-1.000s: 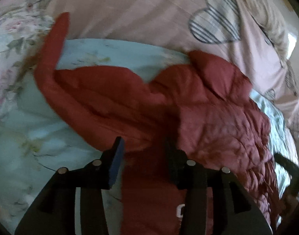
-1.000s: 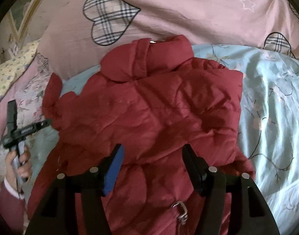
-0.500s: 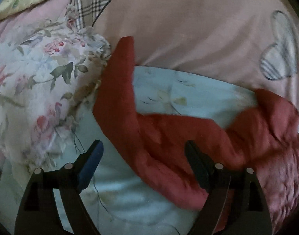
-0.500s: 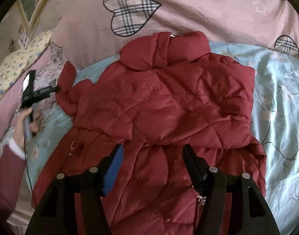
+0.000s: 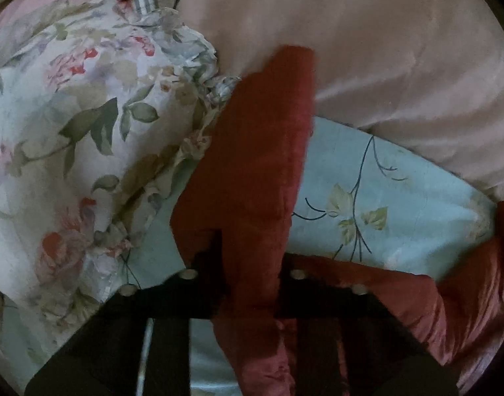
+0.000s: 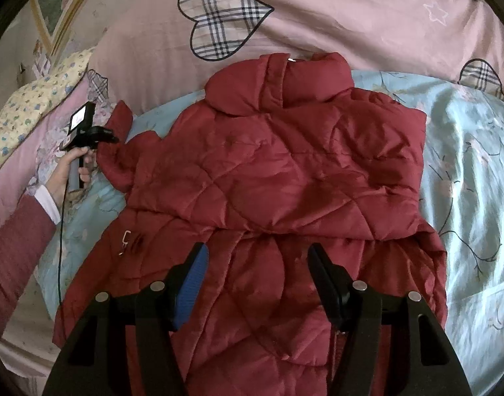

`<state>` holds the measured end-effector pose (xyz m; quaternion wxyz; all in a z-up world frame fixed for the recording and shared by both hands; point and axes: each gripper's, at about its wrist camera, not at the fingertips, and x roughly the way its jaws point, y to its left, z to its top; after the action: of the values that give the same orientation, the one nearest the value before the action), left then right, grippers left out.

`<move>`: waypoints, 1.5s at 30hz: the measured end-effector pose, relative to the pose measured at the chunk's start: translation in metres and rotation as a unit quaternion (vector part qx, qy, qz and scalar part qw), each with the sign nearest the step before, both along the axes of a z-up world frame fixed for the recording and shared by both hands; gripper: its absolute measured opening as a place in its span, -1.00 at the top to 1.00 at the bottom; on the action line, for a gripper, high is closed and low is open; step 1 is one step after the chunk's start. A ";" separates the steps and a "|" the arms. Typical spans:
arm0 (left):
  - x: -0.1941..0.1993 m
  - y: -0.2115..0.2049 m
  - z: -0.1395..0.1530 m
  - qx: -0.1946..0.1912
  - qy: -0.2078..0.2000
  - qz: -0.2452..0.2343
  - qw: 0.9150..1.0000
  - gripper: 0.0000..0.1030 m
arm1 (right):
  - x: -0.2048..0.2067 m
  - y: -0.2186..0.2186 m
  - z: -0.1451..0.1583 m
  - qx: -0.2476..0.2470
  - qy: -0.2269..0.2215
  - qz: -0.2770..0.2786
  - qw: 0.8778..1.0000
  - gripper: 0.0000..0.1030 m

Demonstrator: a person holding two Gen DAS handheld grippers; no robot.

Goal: Fold large clothes

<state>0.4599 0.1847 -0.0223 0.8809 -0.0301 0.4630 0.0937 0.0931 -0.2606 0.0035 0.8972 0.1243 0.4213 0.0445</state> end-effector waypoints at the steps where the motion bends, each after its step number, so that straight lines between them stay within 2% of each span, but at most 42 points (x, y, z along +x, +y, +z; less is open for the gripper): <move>1: -0.005 0.002 0.002 -0.010 -0.007 -0.001 1.000 0.79 | -0.001 -0.001 0.000 0.003 -0.001 -0.002 1.000 -0.25; 6: -0.040 0.000 0.016 -0.060 -0.047 -0.013 0.997 0.82 | -0.003 -0.003 0.002 0.010 -0.006 -0.008 1.000 -0.25; 10: -0.078 -0.013 0.028 -0.101 -0.074 -0.040 0.991 0.82 | -0.004 -0.006 0.003 0.012 -0.007 -0.012 1.000 -0.25; 17: -0.138 -0.058 0.056 -0.176 -0.120 -0.104 0.971 0.82 | -0.006 -0.011 0.000 0.020 -0.002 -0.017 1.000 -0.25; 22: -0.161 -0.107 0.068 -0.199 -0.114 -0.162 0.960 0.83 | -0.006 -0.015 -0.007 0.019 0.007 -0.020 1.000 -0.25; 29: -0.192 -0.175 0.073 -0.188 -0.129 -0.224 0.947 0.83 | -0.012 -0.027 -0.008 0.035 0.006 -0.035 0.999 -0.25; 36: -0.209 -0.236 0.061 -0.183 -0.114 -0.271 0.938 0.83 | -0.014 -0.043 -0.006 0.069 -0.001 -0.051 0.996 -0.25; 42: -0.220 -0.278 0.045 -0.187 -0.103 -0.297 0.931 0.83 | -0.012 -0.059 -0.005 0.117 -0.008 -0.065 0.991 -0.28; 45: -0.224 -0.293 0.038 -0.182 -0.101 -0.305 0.929 0.83 | -0.008 -0.068 -0.006 0.158 -0.013 -0.070 0.985 -0.28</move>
<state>0.2358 -0.1082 0.0153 0.8884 -0.0563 0.3676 -0.2690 0.0853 -0.3285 -0.0028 0.8726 0.2926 0.3880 0.0492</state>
